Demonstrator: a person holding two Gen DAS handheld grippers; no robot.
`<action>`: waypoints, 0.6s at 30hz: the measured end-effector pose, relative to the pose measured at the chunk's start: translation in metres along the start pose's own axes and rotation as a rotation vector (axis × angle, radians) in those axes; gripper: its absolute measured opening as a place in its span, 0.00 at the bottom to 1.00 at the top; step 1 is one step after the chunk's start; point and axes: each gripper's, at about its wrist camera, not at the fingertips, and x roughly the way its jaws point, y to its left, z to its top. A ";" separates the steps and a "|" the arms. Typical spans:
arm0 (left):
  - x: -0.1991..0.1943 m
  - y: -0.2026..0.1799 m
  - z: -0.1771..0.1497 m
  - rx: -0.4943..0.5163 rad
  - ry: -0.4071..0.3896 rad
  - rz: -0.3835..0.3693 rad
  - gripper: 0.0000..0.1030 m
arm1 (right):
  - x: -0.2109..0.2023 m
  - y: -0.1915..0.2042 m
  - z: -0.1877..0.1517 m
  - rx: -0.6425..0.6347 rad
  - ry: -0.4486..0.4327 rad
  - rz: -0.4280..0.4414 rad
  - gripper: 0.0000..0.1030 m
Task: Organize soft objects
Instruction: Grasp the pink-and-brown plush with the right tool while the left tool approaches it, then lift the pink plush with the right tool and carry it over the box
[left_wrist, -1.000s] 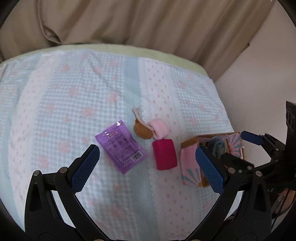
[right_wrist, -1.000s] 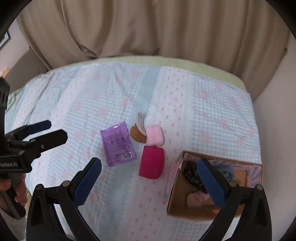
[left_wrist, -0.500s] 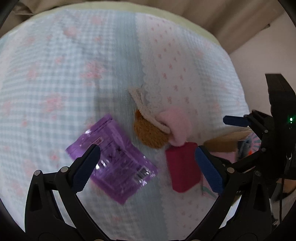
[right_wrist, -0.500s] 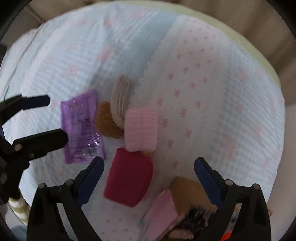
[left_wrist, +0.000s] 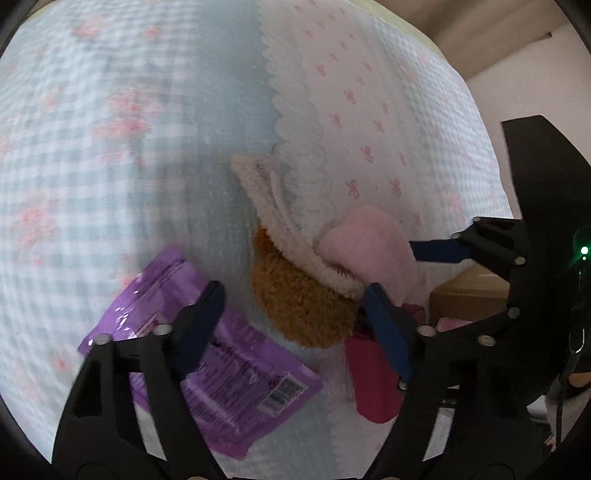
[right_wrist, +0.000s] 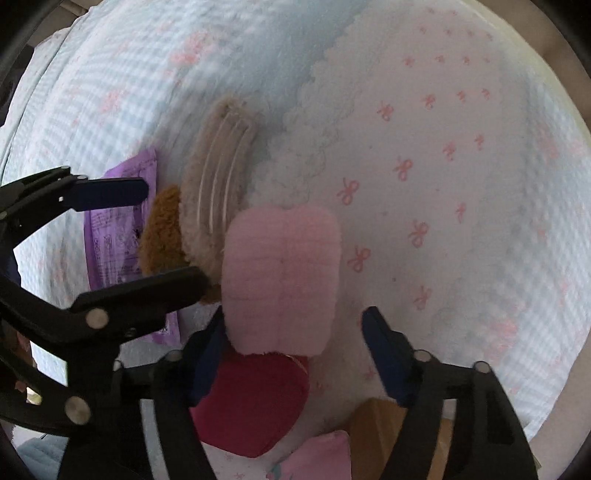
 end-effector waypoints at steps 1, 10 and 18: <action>0.005 -0.001 0.001 0.006 0.010 -0.015 0.56 | 0.002 -0.001 0.000 0.002 0.002 0.017 0.56; 0.008 -0.001 -0.001 -0.022 0.006 -0.088 0.39 | 0.007 -0.014 -0.001 0.081 -0.015 0.104 0.39; -0.014 0.000 -0.005 -0.051 -0.040 -0.066 0.28 | -0.016 -0.013 -0.013 0.118 -0.075 0.115 0.37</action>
